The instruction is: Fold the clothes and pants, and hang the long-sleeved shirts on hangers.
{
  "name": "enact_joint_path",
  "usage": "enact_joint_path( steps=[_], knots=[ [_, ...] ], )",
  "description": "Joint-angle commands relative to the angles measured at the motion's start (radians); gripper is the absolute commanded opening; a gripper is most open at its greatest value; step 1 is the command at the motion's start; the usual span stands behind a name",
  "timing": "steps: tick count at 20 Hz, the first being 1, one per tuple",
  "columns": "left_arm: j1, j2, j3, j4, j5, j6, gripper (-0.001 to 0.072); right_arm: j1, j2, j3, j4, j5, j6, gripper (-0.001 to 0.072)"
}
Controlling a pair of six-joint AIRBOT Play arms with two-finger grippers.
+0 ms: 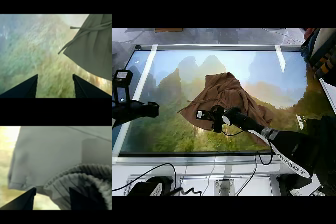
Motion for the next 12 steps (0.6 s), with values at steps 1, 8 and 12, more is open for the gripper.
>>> enact_joint_path(
  steps=[1,8,12],
  knots=[
    [0.001,0.001,0.0,0.0,0.008,0.0,0.0502,-0.019,-0.023,0.002,-0.021,-0.047,-0.022,0.0482],
    [0.001,0.001,0.0,0.0,0.008,0.001,0.0502,-0.042,-0.021,0.002,-0.051,-0.076,-0.021,0.0247],
    [0.001,0.001,0.0,0.0,0.008,0.0,0.0502,-0.042,-0.021,0.002,-0.053,-0.119,-0.02,0.0106]
  ],
)
